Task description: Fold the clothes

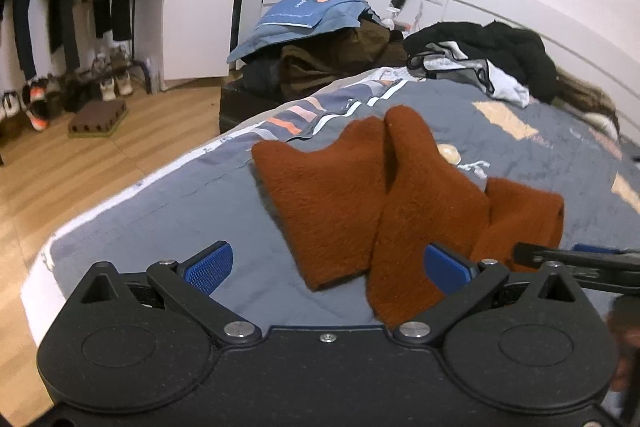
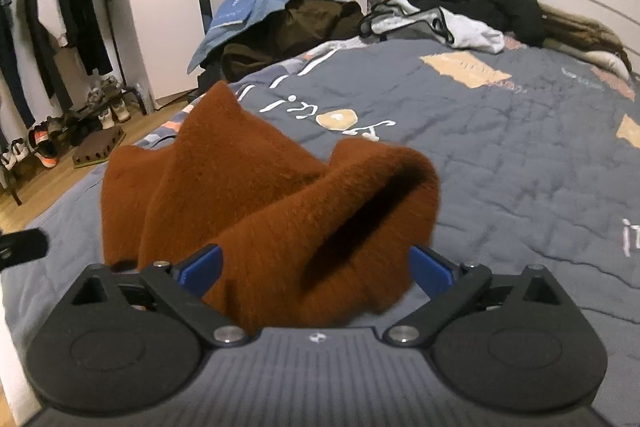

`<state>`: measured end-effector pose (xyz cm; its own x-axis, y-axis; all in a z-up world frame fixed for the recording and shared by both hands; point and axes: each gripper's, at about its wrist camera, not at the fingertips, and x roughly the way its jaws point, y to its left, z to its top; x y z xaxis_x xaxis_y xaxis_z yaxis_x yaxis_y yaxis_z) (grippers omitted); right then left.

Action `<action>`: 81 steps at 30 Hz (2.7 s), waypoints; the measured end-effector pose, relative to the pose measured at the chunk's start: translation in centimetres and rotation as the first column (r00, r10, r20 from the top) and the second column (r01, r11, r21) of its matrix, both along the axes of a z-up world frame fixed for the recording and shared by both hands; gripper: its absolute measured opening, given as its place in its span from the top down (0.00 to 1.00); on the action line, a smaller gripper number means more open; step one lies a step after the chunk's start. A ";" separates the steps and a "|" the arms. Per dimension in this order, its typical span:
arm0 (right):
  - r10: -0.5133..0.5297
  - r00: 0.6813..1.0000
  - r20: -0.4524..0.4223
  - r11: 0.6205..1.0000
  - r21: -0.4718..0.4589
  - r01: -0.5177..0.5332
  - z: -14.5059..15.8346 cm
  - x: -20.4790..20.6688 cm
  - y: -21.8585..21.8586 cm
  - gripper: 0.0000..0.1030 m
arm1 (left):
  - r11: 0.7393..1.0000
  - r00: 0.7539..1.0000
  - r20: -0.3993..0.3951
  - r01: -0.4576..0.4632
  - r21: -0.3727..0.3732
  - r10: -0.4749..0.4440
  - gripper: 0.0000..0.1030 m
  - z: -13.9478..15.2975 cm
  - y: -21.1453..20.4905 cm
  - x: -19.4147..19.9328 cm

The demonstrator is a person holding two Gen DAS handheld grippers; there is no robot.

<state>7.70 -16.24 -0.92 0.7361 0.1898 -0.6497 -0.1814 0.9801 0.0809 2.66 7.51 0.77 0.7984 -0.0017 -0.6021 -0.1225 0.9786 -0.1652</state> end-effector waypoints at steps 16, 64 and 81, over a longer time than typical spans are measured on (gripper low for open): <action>-0.115 0.993 -0.036 0.987 0.113 0.118 1.5 -1.7 -3.9 0.90 | 1.000 1.000 0.004 0.023 -0.020 -0.023 0.00 0.3 -0.3 -0.1; -0.219 0.976 -0.002 0.974 0.060 0.219 0.1 -12.6 -17.5 0.30 | 0.637 0.925 -0.011 0.270 0.722 -0.379 0.12 -6.6 -15.9 1.7; -0.233 0.972 -0.041 0.960 0.151 0.236 0.0 -11.6 -19.1 0.30 | 0.378 0.858 -0.160 0.372 0.848 -0.487 0.45 -12.1 -19.5 7.4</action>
<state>-3.93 -35.38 -0.90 0.7575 0.1127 -0.6431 0.0556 0.9703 0.2355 10.06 -11.98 -11.34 0.8971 0.0843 -0.4337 0.3177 0.5592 0.7657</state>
